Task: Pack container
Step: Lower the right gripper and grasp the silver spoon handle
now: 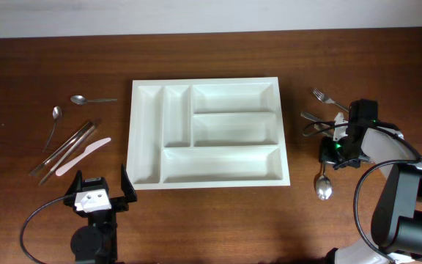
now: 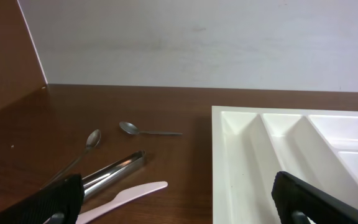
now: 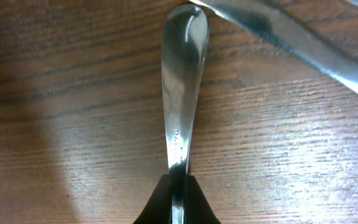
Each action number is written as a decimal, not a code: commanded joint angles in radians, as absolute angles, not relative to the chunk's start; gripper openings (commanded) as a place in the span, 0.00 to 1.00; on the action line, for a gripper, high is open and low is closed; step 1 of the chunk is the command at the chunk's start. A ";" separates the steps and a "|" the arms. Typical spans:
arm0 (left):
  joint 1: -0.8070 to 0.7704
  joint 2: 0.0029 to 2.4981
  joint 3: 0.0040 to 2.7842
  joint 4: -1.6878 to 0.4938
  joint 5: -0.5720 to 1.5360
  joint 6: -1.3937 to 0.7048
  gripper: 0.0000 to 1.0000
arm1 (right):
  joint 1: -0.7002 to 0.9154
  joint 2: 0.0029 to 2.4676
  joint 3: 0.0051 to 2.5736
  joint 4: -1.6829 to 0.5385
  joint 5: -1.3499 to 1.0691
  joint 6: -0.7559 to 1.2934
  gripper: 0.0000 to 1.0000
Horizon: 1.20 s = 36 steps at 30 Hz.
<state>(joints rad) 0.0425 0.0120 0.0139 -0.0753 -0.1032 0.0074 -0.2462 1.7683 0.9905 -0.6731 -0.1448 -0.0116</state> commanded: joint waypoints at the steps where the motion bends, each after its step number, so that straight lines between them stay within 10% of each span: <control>1: 0.049 0.005 0.009 -0.076 -0.093 0.019 0.99 | -0.249 1.776 0.980 -0.657 -0.147 0.032 0.04; 30: 0.049 0.005 0.009 -0.076 -0.093 0.019 0.99 | -0.249 1.776 1.087 -0.757 -0.142 0.018 0.04; 36: 0.049 0.005 0.009 -0.076 -0.093 0.019 0.99 | -0.249 1.776 1.082 -0.756 -0.120 -0.006 0.36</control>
